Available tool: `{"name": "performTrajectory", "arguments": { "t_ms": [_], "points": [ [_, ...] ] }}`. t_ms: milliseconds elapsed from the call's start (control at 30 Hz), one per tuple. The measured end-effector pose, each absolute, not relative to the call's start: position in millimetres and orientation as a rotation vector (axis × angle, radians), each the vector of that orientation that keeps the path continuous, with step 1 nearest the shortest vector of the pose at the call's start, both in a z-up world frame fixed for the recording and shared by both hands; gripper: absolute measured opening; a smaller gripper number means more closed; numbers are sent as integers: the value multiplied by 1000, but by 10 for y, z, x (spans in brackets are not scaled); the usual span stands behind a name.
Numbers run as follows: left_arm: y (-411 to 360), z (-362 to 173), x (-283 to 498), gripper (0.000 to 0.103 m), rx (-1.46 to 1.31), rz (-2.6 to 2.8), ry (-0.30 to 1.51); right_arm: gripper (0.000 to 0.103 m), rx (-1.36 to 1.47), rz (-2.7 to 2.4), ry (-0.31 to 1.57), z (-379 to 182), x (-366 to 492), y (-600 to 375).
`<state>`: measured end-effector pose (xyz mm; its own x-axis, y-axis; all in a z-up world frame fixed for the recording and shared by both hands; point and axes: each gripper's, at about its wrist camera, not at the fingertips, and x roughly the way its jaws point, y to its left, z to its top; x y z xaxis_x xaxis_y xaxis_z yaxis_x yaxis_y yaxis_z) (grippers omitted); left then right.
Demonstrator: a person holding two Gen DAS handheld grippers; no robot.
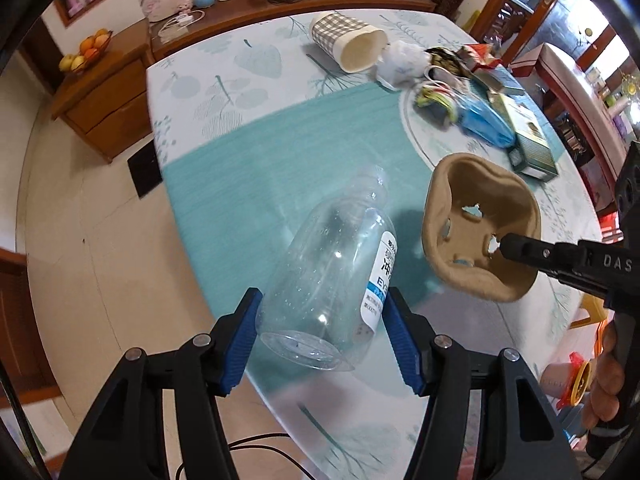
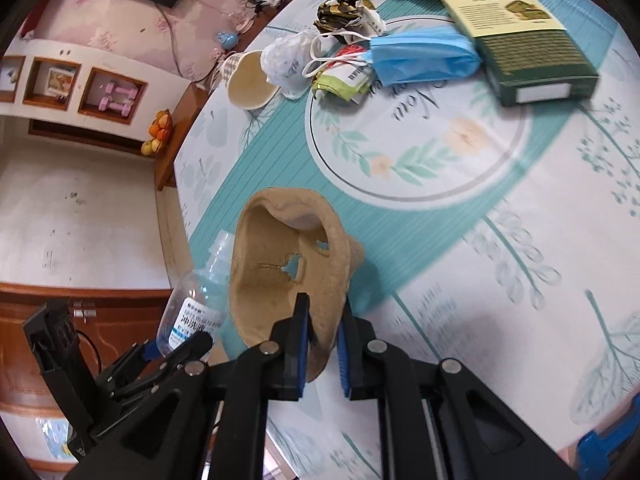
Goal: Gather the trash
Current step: 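Grasp the paper cup holder with the right tool while the left tool grasps the plastic bottle, then carry the bottle and cup holder in both tools over the trash bin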
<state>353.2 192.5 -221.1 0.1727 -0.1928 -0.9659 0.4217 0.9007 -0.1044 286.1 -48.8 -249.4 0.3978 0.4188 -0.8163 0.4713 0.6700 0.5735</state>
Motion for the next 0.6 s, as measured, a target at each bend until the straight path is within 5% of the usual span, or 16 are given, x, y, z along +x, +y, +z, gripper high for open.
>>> {"name": "performTrajectory", "arguments": {
  "t_ms": [600],
  "points": [
    [1342, -1513, 862, 59, 8, -202, 1205, 12, 728, 256, 1195, -1940, 857, -1163]
  ]
}}
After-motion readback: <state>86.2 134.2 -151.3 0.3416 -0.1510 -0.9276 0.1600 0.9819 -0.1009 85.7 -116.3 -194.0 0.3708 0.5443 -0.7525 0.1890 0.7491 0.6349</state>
